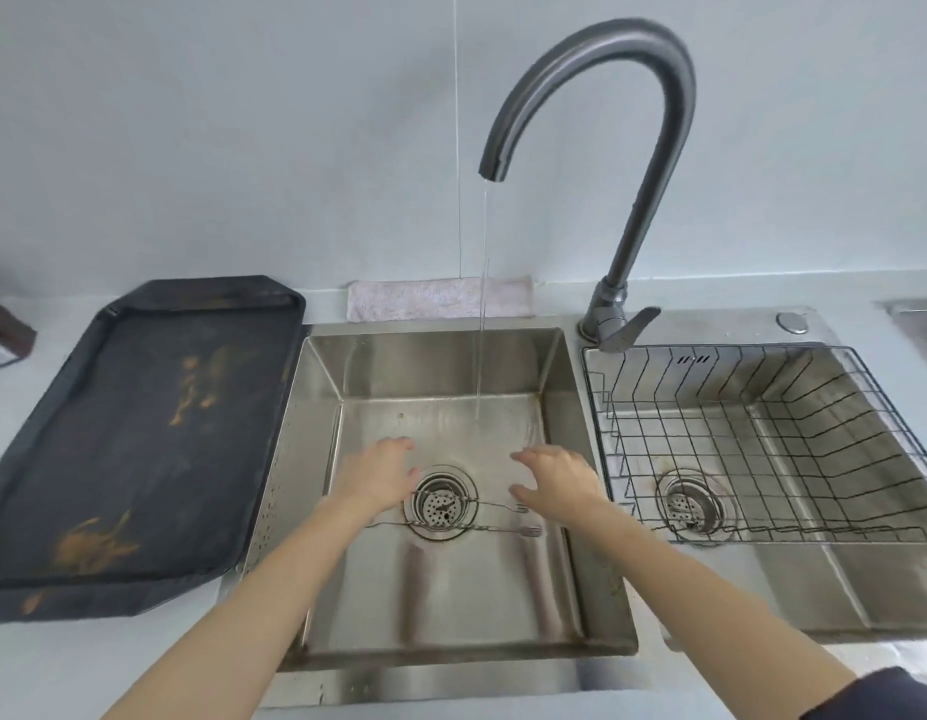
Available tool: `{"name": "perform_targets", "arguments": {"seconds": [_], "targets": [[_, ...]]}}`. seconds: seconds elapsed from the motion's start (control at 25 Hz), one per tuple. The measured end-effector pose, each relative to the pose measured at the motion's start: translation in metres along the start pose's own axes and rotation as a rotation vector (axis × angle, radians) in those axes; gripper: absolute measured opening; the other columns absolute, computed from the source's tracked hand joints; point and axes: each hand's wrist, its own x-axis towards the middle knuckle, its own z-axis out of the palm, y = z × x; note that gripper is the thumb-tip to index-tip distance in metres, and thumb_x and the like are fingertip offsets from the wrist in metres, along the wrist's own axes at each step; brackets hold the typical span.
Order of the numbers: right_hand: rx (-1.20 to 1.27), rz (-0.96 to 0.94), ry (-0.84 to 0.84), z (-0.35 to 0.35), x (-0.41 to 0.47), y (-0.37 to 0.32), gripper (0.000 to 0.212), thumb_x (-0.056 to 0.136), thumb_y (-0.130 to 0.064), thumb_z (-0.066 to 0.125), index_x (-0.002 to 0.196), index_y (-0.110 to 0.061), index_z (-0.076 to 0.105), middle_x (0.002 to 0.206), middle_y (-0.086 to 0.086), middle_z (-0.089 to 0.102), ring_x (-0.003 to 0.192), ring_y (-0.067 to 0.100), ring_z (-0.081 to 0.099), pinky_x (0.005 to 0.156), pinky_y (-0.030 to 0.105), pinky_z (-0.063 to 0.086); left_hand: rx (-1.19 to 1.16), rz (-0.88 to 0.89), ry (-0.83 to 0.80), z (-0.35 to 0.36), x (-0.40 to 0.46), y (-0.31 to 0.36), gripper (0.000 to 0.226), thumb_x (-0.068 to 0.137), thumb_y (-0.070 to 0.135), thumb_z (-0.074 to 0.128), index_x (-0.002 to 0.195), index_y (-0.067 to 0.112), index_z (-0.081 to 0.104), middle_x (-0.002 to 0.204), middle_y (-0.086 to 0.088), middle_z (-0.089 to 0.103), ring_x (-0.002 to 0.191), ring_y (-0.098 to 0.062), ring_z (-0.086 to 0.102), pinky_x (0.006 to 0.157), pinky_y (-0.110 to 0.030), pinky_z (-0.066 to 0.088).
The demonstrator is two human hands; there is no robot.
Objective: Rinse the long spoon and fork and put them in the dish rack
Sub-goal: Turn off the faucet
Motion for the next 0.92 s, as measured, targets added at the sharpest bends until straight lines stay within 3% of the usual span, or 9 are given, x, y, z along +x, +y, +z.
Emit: {"name": "perform_targets", "arguments": {"seconds": [0.2,0.4,0.68,0.8,0.92], "targets": [[0.098,0.041,0.199,-0.049,-0.018,0.016,0.044,0.091,-0.031,0.051,0.134,-0.019,0.048,0.138,0.003,0.052,0.123,0.025,0.052,0.096,0.039,0.048,0.065,0.243,0.279,-0.054,-0.009,0.052,0.038,0.093,0.027,0.044,0.129,0.019,0.048,0.134,-0.005,0.056,0.120,-0.025,0.054,0.097,-0.038,0.044],[0.128,0.087,0.383,-0.096,-0.031,0.040,0.037,0.094,-0.026,0.050,0.130,-0.019,0.052,0.137,0.002,0.053,0.120,0.025,0.054,0.092,0.039,0.048,0.063,0.423,0.528,-0.112,-0.012,0.102,0.032,0.094,0.021,0.042,0.123,0.015,0.054,0.130,-0.004,0.059,0.119,-0.024,0.052,0.092,-0.036,0.042],[0.168,0.136,0.550,-0.144,-0.015,0.063,0.032,0.094,-0.014,0.047,0.125,-0.014,0.053,0.134,0.005,0.048,0.115,0.029,0.052,0.076,0.036,0.048,0.150,0.688,0.849,-0.192,-0.003,0.169,0.032,0.092,0.015,0.044,0.121,0.012,0.056,0.129,-0.004,0.058,0.124,-0.024,0.046,0.100,-0.038,0.035],[0.187,0.151,0.556,-0.154,-0.006,0.068,0.031,0.095,-0.014,0.045,0.125,-0.012,0.054,0.135,0.006,0.048,0.114,0.029,0.053,0.073,0.033,0.044,0.230,0.711,0.960,-0.210,0.009,0.189,0.035,0.087,0.013,0.048,0.122,0.012,0.055,0.132,-0.007,0.056,0.126,-0.028,0.046,0.100,-0.043,0.035],[0.199,0.152,0.528,-0.158,0.004,0.073,0.030,0.096,-0.013,0.045,0.124,-0.010,0.056,0.132,0.008,0.051,0.112,0.031,0.055,0.080,0.037,0.046,0.276,0.588,1.015,-0.220,0.021,0.200,0.047,0.086,0.013,0.047,0.132,0.011,0.042,0.144,-0.009,0.041,0.132,-0.030,0.036,0.107,-0.047,0.028]]}}
